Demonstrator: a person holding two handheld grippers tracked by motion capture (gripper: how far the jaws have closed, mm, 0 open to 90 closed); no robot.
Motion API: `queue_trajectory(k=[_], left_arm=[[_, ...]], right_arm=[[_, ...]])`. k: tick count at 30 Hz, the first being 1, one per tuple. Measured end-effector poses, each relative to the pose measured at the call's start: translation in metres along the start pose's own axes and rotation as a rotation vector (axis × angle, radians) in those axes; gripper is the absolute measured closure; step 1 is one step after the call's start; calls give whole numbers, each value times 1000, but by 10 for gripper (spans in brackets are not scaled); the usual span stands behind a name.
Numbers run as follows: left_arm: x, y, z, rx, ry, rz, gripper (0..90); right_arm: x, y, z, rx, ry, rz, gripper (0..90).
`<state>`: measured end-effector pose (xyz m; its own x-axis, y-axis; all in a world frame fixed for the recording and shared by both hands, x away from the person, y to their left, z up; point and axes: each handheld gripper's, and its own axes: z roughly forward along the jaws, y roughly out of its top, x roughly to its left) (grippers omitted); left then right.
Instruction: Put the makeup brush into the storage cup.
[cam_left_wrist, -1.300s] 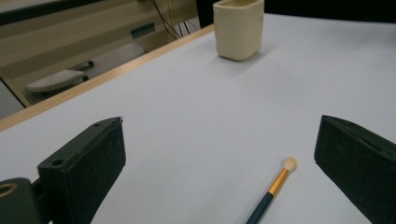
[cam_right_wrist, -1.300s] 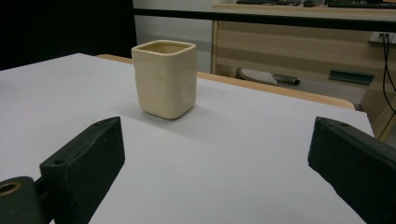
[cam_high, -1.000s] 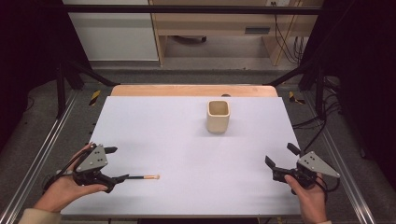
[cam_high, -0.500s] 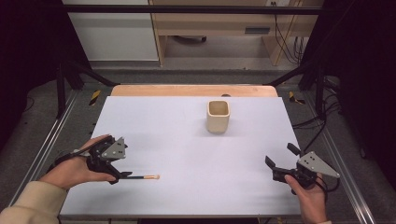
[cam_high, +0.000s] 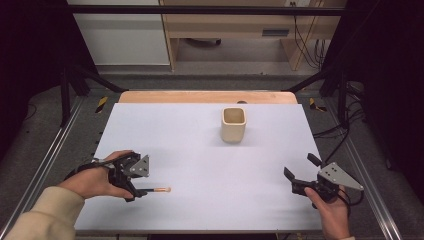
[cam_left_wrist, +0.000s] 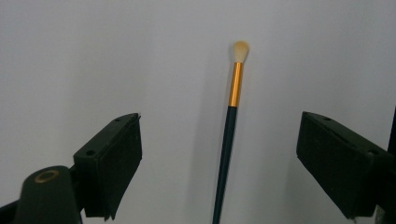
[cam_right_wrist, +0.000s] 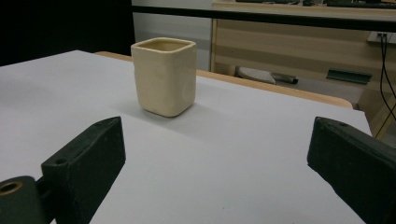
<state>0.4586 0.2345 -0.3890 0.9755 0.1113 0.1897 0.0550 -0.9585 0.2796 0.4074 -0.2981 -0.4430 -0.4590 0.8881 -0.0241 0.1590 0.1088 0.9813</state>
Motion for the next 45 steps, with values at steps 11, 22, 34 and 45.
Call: queue_trajectory(k=[11, 22, 34, 45], left_arm=[[-1, 8, 10, 35, -28, 23, 213], [-2, 15, 17, 65, -52, 48, 268], [-2, 19, 17, 69, -62, 49, 262], [-1, 24, 23, 94, -67, 62, 239]], right_arm=[[0, 0, 0, 2, 2, -1, 49], [0, 0, 0, 3, 0, 1, 50], [0, 0, 0, 5, 0, 0, 50], [0, 0, 0, 5, 2, 2, 50]])
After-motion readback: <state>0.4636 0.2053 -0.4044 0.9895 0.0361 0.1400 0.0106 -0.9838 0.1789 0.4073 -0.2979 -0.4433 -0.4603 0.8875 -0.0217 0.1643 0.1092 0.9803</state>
